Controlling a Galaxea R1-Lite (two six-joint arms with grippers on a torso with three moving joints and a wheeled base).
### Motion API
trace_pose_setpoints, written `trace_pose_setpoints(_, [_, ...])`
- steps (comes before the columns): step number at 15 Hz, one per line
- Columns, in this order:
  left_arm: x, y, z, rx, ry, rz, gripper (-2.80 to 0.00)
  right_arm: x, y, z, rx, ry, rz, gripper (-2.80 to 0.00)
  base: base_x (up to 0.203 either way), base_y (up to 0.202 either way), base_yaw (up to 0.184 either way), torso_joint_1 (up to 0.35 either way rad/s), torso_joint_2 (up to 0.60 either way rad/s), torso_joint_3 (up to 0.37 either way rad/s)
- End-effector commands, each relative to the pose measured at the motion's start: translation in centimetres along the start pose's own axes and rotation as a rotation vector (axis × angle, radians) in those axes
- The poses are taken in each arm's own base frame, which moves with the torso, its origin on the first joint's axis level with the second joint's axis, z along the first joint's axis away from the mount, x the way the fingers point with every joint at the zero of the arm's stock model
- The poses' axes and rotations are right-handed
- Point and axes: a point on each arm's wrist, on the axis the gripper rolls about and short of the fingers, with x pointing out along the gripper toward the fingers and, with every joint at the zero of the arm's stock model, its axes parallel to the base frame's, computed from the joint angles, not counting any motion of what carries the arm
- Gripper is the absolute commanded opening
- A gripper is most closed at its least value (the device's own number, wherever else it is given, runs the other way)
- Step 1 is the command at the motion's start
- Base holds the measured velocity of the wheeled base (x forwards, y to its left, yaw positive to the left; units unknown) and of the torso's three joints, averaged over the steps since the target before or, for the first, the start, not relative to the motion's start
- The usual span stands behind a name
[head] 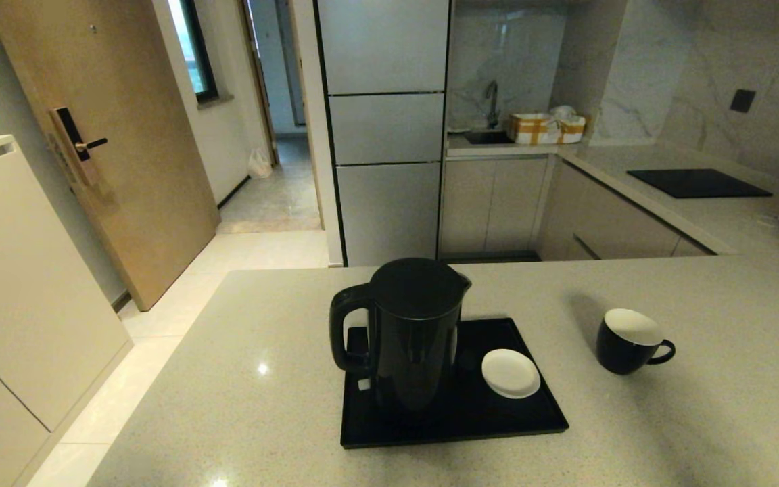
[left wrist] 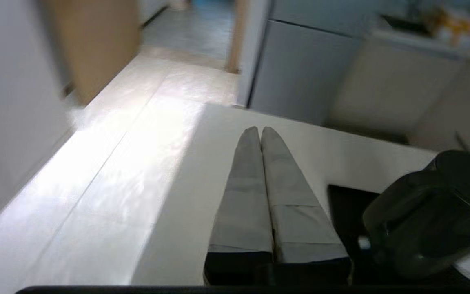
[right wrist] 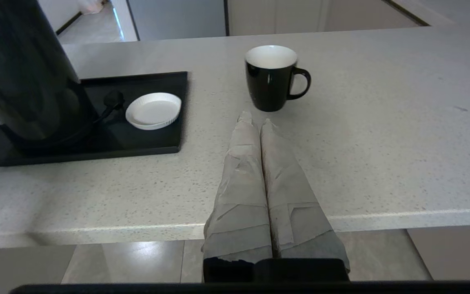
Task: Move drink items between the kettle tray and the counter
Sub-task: Return the tea cup to its original position
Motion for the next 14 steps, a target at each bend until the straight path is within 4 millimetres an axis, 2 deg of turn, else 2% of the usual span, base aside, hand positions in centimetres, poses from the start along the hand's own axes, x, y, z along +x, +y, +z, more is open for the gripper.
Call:
trace_pose_setpoints(1, [-10.2,4.2,-2.8,0.002,0.139,0.073,-2.80,0.0,0.0,0.0,0.000,0.001,0.000,-2.80,0.000,0.000,0.000,0.000,0.00,0.000])
trace_pose_setpoints(3, [-16.1,5.1,-5.7,-0.024,0.129,0.026,-2.80,0.0,0.0,0.0,0.000,0.001,0.000,-2.80,0.000,0.000,0.000,0.000,0.00,0.000])
trace_pose_setpoints(5, [-18.2,5.5,-8.9,0.006,0.097,-0.013,-2.80,0.0,0.0,0.0,0.000,0.001,0.000,-2.80,0.000,0.000,0.000,0.000,0.00,0.000])
trace_pose_setpoints(7, [-16.7,5.2,-10.8,0.038,0.165,-0.034,-2.80,0.0,0.0,0.0,0.000,0.001,0.000,-2.80,0.000,0.000,0.000,0.000,0.00,0.000])
trace_pose_setpoints(8, [-15.1,5.0,-11.3,0.048,0.165,-0.046,-2.80,0.0,0.0,0.0,0.000,0.001,0.000,-2.80,0.000,0.000,0.000,0.000,0.00,0.000])
trace_pose_setpoints(10, [-10.5,4.6,-13.3,0.100,0.098,-0.072,-2.80,0.0,0.0,0.0,0.000,0.001,0.000,-2.80,0.000,0.000,0.000,0.000,0.00,0.000])
trace_pose_setpoints(12, [-6.6,4.5,-16.4,0.181,-0.011,-0.097,-2.80,0.0,0.0,0.0,0.000,0.001,0.000,-2.80,0.000,0.000,0.000,0.000,0.00,0.000])
trace_pose_setpoints(14, [-5.2,4.5,-18.0,0.202,-0.100,-0.136,-2.80,0.0,0.0,0.0,0.000,0.001,0.000,-2.80,0.000,0.000,0.000,0.000,0.00,0.000])
